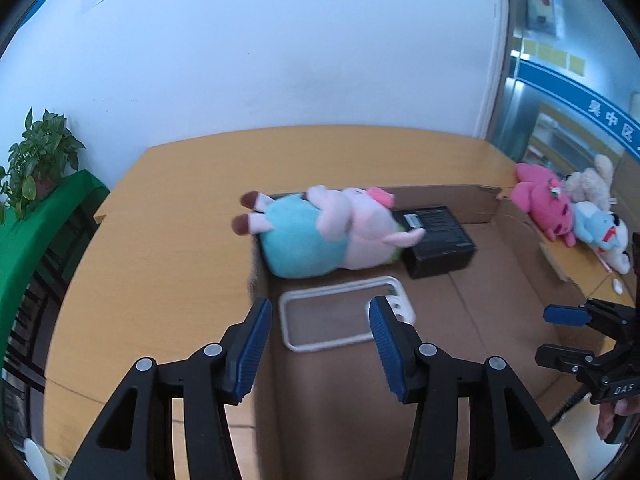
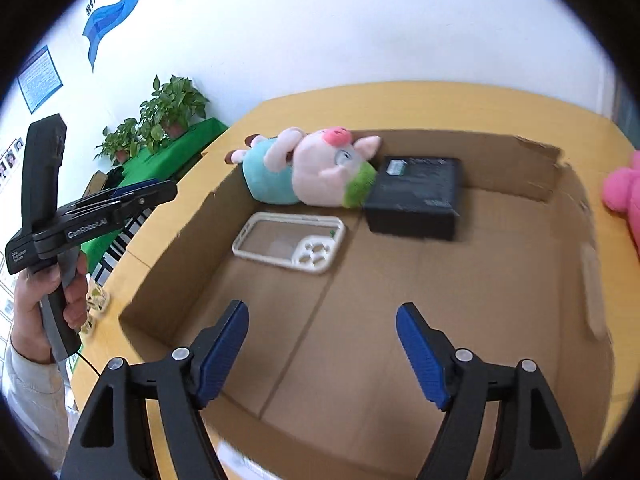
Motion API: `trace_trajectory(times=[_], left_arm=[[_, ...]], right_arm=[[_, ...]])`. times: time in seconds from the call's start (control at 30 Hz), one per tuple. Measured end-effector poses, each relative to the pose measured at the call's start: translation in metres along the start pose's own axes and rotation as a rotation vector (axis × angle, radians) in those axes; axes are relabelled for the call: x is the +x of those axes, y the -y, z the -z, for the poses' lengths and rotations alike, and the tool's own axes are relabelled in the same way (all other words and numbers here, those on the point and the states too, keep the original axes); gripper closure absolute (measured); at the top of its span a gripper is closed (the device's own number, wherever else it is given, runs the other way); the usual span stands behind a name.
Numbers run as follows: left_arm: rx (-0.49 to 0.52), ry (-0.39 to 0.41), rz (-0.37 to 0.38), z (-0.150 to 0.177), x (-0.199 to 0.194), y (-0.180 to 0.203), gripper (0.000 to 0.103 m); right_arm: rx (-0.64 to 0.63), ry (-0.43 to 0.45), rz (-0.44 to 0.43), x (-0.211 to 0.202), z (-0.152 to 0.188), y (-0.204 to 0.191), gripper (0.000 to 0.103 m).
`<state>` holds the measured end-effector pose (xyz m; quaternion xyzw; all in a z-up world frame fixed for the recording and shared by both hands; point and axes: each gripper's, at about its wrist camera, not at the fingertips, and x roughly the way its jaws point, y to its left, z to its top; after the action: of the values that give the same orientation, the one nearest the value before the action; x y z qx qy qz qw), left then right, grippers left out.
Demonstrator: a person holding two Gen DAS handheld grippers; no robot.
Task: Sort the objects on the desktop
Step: 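Move the left gripper toward the white phone stand on the table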
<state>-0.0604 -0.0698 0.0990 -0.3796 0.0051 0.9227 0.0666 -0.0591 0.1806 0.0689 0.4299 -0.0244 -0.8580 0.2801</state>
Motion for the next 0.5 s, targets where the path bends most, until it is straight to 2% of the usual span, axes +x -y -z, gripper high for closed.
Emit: trace_trajectory(times=[0.07, 0.23, 0.33, 0.43, 0.5], left_arm=[[-0.004, 0.016, 0.032, 0.018, -0.009, 0.014, 0.052], [0.027, 0.056, 0.097, 0.069, -0.039, 0.050, 0.036], [0.046, 0.040, 0.152, 0.098, -0.049, 0.067, 0.036], [0.082, 0.016, 0.179, 0.125, -0.053, 0.084, 0.036], [0.088, -0.009, 0.201, 0.140, -0.053, 0.090, 0.036]], right_arm=[[0.004, 0.014, 0.003, -0.012, 0.019, 0.002, 0.026], [-0.035, 0.033, -0.047, -0.038, 0.070, -0.005, 0.026], [-0.109, 0.067, -0.037, -0.053, 0.099, -0.019, 0.025], [-0.129, 0.074, -0.052, -0.059, 0.112, -0.026, 0.025], [-0.144, 0.121, -0.055, -0.065, 0.118, -0.030, 0.025]])
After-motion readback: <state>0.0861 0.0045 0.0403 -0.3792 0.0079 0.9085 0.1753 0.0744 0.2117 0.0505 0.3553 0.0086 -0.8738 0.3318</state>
